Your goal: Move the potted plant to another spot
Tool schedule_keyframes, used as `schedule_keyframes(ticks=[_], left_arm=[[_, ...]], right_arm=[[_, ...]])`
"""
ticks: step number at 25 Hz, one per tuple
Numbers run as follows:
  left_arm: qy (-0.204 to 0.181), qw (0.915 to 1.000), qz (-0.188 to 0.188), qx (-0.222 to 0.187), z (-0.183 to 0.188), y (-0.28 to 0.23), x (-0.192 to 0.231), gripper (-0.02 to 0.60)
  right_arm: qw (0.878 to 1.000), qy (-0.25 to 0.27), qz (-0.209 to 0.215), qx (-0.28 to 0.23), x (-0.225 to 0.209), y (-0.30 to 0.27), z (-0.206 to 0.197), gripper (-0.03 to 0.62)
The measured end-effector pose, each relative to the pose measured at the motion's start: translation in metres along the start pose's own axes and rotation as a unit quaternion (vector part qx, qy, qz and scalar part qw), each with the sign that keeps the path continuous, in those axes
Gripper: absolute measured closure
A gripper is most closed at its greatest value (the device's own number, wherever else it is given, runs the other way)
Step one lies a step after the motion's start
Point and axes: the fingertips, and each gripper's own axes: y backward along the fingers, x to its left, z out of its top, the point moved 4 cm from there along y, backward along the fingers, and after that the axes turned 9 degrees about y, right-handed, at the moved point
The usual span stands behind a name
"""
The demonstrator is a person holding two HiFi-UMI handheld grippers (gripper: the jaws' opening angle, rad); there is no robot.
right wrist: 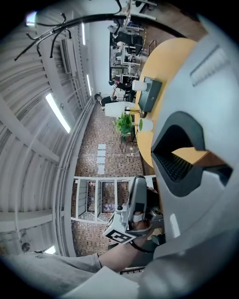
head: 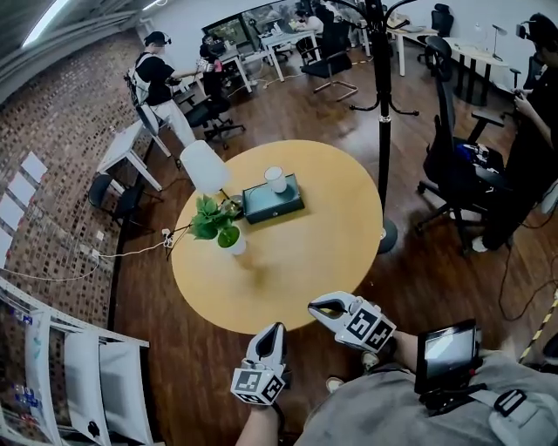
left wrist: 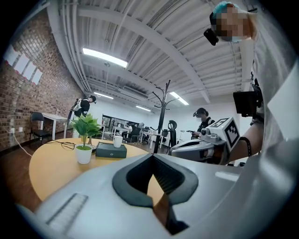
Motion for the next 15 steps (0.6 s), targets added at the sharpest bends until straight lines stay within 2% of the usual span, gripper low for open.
schedule_keyframes(ticks=[15], left_arm=[[0.011,0.9999,-0.009,0.008,-0.012,0.007,0.005,0.581]], right_arm=[[1.000,-0.014,-0.003,0.015,0.014,-0.005,-0.008,0.586]])
